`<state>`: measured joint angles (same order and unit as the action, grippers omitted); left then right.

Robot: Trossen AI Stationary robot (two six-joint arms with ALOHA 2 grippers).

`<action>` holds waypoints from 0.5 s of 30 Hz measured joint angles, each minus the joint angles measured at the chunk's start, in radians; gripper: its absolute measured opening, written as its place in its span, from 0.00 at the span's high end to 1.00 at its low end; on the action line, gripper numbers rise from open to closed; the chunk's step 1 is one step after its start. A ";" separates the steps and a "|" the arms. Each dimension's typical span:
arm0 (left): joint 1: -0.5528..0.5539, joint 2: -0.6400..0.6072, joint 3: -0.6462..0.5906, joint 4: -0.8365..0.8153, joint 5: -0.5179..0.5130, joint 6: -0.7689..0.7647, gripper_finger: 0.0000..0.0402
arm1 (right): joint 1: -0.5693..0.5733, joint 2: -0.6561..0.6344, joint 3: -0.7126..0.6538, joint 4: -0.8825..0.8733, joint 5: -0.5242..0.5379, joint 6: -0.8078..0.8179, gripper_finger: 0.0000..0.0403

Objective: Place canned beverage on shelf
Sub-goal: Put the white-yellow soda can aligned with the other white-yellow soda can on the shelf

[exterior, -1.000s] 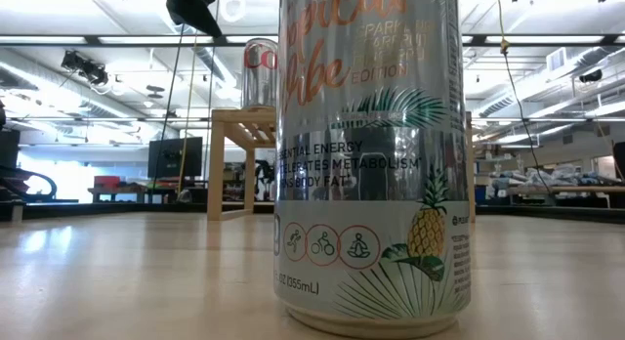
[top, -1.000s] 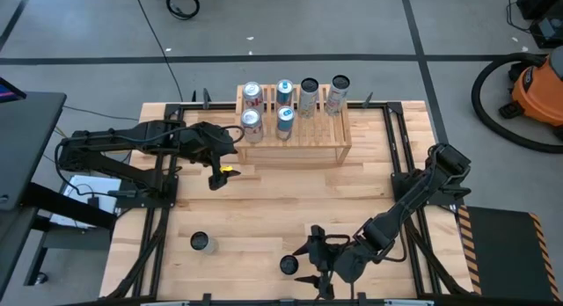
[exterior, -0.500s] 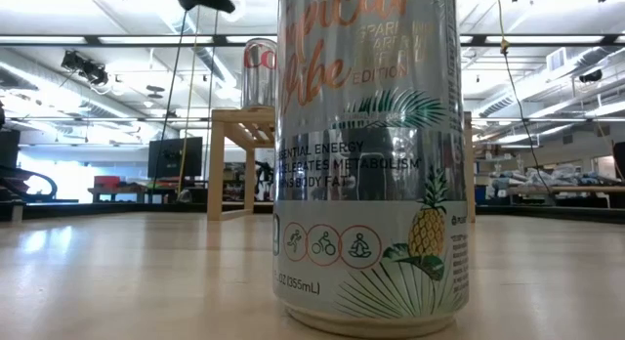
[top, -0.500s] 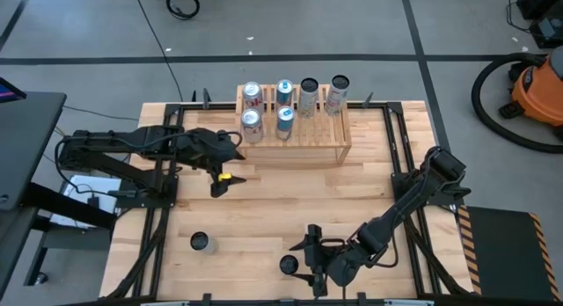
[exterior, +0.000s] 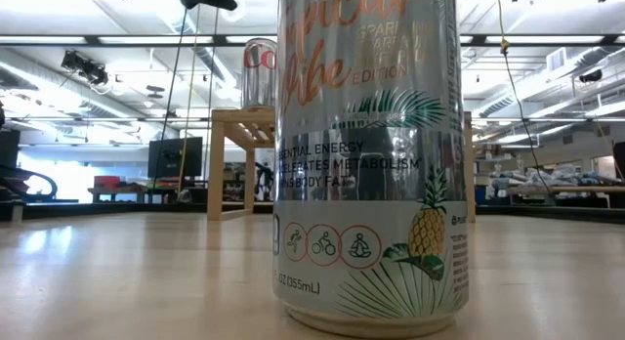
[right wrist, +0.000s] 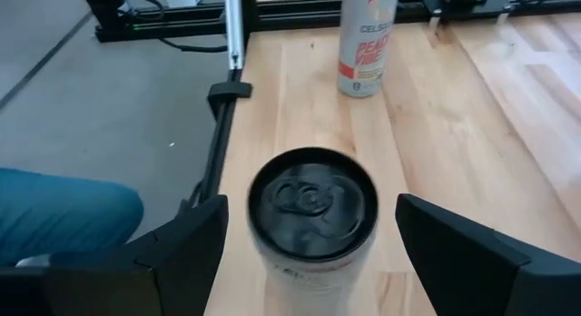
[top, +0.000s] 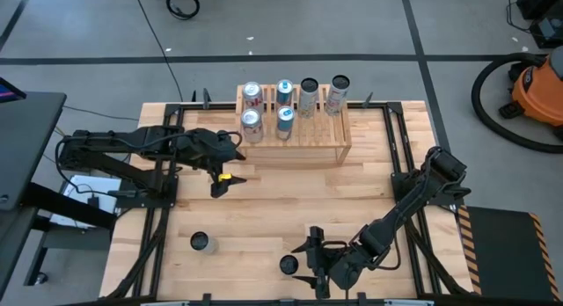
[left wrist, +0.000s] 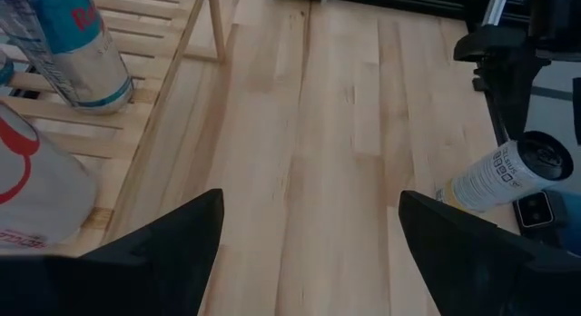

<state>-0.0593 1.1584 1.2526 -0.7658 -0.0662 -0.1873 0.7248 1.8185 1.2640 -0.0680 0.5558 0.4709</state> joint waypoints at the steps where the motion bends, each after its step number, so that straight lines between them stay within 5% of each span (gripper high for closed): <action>1: 0.000 0.000 0.000 0.000 0.000 -0.001 0.17 | 0.000 0.007 0.001 0.006 0.007 -0.001 0.19; 15: 0.001 0.000 0.000 -0.002 -0.001 -0.011 0.17 | -0.009 0.144 0.000 0.119 -0.010 0.030 0.19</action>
<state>-0.0586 1.1584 1.2526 -0.7673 -0.0669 -0.1984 0.7160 1.9627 1.2644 0.0508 0.5454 0.5005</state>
